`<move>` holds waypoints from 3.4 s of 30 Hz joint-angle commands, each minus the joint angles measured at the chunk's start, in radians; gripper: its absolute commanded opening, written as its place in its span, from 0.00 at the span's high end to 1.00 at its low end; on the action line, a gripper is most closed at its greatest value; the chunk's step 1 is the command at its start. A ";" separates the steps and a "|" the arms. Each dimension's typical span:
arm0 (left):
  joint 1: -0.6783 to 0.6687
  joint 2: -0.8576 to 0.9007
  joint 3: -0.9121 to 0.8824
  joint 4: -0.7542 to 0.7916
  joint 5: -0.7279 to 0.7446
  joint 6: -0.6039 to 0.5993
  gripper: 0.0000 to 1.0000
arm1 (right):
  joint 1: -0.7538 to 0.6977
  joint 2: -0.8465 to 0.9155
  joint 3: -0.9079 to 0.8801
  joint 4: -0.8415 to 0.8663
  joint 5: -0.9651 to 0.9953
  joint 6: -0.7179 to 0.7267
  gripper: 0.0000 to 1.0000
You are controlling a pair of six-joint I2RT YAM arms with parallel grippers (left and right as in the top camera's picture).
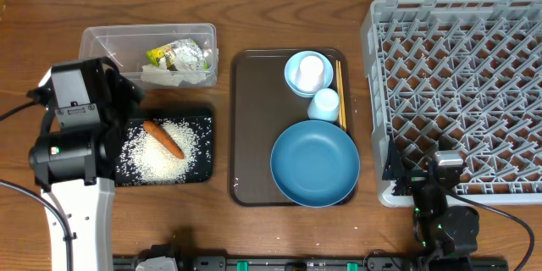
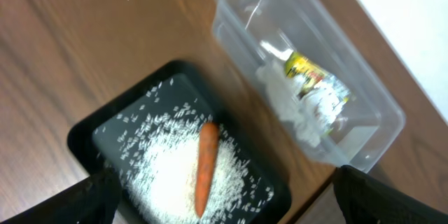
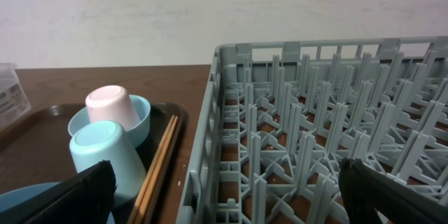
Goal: Sort waste into correct bins and load items into the dishwasher rack
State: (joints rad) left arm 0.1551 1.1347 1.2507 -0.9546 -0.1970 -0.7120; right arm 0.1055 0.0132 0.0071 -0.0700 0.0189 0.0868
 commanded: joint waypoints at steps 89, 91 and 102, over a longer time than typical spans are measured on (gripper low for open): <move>0.008 0.021 0.002 -0.040 0.032 -0.019 0.00 | 0.884 1.488 1.263 -0.514 0.175 0.333 0.01; 0.008 0.021 0.002 -0.040 0.032 -0.019 0.01 | 0.884 1.500 1.263 -0.517 0.125 0.407 0.01; 0.008 0.021 0.002 -0.040 0.032 -0.019 0.01 | 0.900 1.678 1.261 -0.652 0.194 0.718 0.01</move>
State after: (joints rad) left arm 0.1570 1.1522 1.2507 -0.9913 -0.1631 -0.7296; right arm 0.9928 1.6421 1.2503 -0.7174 0.1837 0.7120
